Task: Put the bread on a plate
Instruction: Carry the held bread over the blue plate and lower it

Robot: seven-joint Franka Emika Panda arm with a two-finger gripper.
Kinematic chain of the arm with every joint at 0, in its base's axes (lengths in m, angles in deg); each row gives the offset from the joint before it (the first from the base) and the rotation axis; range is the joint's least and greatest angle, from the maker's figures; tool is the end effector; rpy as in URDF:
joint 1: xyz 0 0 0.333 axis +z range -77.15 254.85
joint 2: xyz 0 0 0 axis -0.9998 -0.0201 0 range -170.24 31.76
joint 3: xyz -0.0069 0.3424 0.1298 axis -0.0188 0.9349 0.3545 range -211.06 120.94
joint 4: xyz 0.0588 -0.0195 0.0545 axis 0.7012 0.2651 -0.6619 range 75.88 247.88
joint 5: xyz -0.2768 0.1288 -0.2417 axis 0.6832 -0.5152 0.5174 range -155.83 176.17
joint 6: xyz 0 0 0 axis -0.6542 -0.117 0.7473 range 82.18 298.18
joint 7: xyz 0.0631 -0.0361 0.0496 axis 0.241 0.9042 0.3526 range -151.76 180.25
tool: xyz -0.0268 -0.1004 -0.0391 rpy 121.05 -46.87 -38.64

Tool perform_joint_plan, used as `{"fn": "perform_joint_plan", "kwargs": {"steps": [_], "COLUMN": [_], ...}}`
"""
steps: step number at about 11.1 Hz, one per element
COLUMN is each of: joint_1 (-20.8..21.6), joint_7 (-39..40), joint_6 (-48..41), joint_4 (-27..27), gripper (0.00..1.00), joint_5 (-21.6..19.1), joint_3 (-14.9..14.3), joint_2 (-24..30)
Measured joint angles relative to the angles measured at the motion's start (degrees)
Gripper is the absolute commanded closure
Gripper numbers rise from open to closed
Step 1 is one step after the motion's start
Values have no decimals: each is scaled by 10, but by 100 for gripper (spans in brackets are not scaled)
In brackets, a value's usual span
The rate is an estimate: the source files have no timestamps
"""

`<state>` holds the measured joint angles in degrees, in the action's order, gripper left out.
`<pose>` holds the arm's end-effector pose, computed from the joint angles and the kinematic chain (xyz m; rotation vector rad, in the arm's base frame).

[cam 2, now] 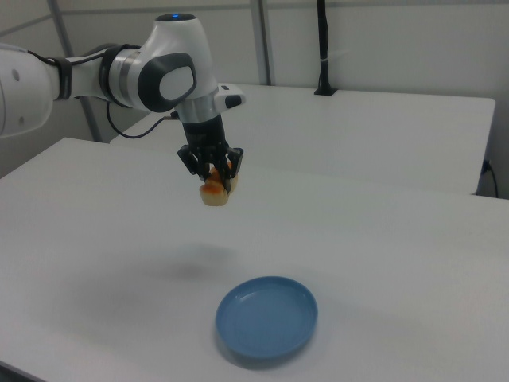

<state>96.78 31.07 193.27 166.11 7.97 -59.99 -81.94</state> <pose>0.6390 -0.0599 0.5385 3.0971 0.2599 0.0889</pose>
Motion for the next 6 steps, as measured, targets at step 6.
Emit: {"fn": "perform_joint_plan", "kwargs": {"steps": [6], "joint_1": [-72], "joint_7": [8], "joint_6": [-8], "joint_4": [80], "gripper": [60], "joint_5": [11], "joint_3": [-1], "joint_2": [46]}}
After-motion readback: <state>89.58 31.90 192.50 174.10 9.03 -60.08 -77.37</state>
